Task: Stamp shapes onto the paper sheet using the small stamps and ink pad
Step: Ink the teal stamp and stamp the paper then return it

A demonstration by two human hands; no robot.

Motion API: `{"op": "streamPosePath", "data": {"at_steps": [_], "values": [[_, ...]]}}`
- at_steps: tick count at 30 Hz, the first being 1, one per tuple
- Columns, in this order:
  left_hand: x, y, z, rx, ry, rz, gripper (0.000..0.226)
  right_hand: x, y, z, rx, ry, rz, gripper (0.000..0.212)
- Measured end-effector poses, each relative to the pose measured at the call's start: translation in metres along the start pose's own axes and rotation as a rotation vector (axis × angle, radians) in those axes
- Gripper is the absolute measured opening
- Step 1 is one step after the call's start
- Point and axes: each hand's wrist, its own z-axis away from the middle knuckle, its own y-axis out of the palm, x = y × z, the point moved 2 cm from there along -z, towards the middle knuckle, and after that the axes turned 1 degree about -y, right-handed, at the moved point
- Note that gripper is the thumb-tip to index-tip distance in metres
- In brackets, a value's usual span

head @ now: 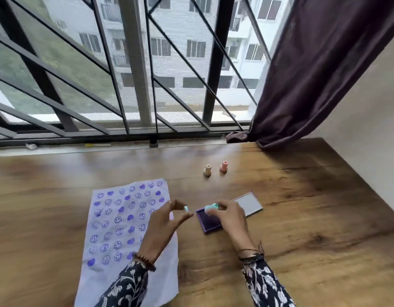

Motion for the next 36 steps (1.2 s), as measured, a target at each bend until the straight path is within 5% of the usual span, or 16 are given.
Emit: {"op": "streamPosePath", "data": {"at_steps": [4, 12, 24, 28, 31, 36], "values": [[0.020, -0.058, 0.015, -0.046, -0.050, -0.008, 0.012, 0.023, 0.030, 0.041, 0.156, 0.065, -0.247, 0.022], [0.077, -0.108, 0.033, 0.095, -0.186, -0.038, 0.013, 0.088, 0.084, 0.092, 0.011, -0.289, 0.165, 0.020], [0.089, -0.116, 0.033, 0.170, -0.208, 0.061, 0.016, 0.070, 0.145, 0.088, 0.147, -0.281, 0.479, 0.017], [0.080, -0.121, 0.037, 0.094, -0.132, 0.033, 0.015, 0.060, 0.119, 0.073, 0.334, -0.032, 0.055, 0.017], [0.074, -0.126, 0.041, 0.025, -0.150, 0.161, 0.018, 0.054, 0.097, 0.079, 0.213, 0.096, -0.340, 0.009], [0.056, -0.120, 0.042, 0.077, -0.241, 0.457, 0.022, 0.073, 0.073, 0.090, 0.284, 0.024, -0.605, 0.022]]}}
